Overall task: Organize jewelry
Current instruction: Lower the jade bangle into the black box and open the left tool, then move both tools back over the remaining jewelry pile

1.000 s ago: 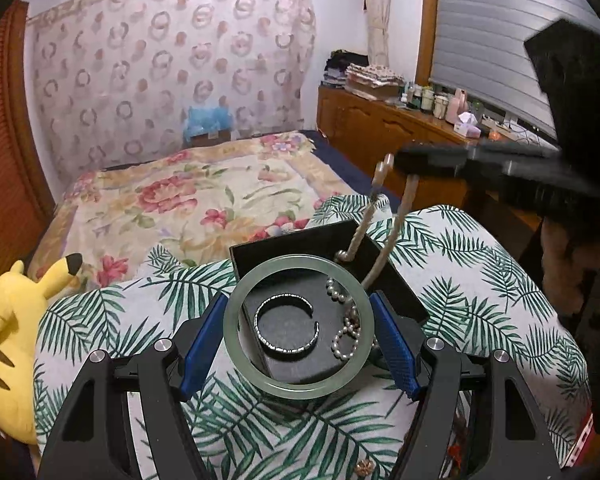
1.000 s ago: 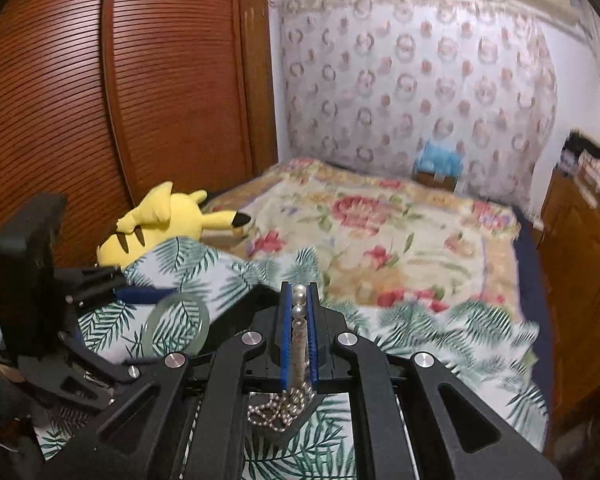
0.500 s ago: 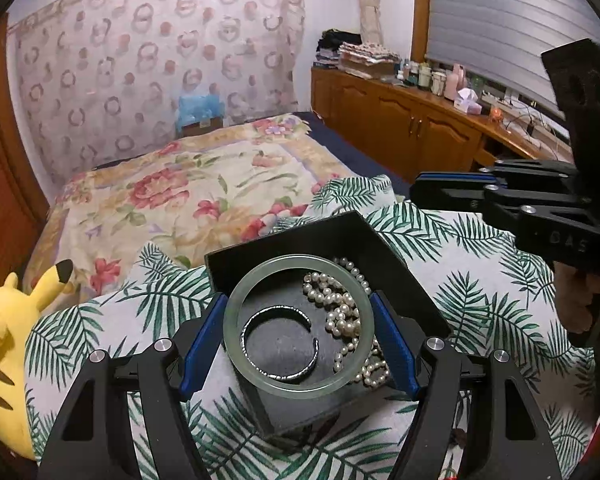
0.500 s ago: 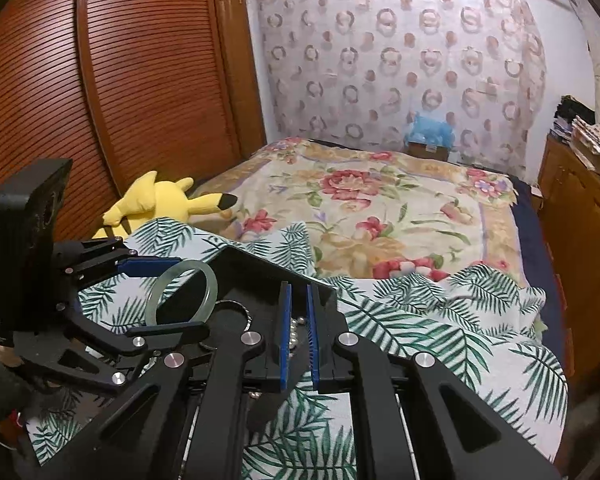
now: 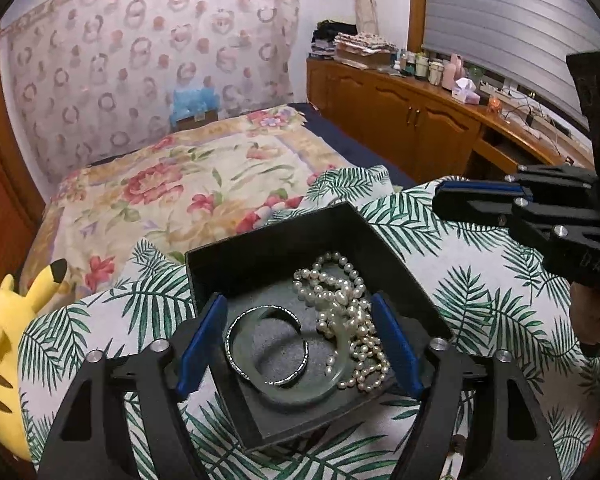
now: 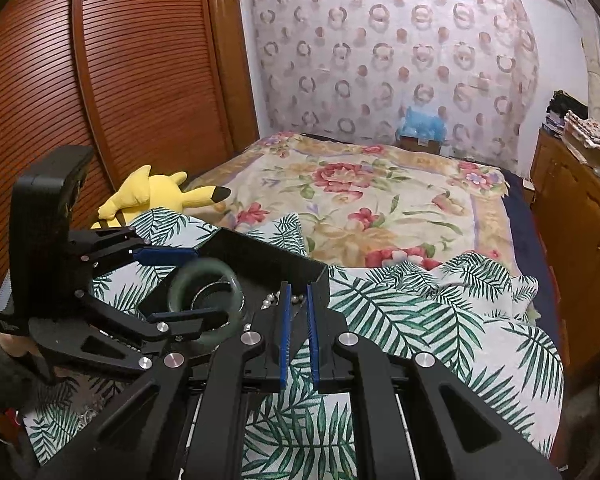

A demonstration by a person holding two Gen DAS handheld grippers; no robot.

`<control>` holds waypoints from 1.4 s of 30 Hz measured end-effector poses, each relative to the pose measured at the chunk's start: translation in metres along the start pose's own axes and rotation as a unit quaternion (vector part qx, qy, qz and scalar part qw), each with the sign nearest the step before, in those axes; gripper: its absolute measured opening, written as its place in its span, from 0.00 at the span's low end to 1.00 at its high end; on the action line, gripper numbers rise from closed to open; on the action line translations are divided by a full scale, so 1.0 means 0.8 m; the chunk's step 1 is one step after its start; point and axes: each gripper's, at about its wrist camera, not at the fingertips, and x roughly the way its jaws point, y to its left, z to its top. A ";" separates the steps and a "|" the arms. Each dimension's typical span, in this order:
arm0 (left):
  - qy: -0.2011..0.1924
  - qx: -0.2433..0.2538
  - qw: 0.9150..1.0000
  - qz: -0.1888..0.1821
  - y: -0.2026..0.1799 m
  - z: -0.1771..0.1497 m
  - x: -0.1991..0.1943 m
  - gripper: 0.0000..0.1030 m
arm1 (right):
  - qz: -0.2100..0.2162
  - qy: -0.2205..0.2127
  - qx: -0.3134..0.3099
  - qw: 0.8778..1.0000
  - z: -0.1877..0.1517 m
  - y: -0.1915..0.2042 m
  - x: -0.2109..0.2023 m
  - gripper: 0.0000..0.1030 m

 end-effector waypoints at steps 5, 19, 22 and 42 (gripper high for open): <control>-0.011 -0.004 1.000 -0.002 -0.002 -0.006 -0.020 0.73 | -0.003 0.000 0.001 1.000 -0.014 0.007 -0.012 0.09; -0.029 -0.041 0.999 -0.003 0.004 -0.090 -0.098 0.73 | 0.003 0.014 0.013 1.000 -0.088 0.054 -0.050 0.09; -0.031 -0.048 0.998 -0.001 0.007 -0.108 -0.111 0.73 | 0.007 0.019 0.011 1.000 -0.103 0.071 -0.055 0.09; -0.036 -0.078 0.996 0.002 0.006 -0.199 -0.167 0.74 | 0.021 0.064 -0.016 0.998 -0.165 0.142 -0.057 0.22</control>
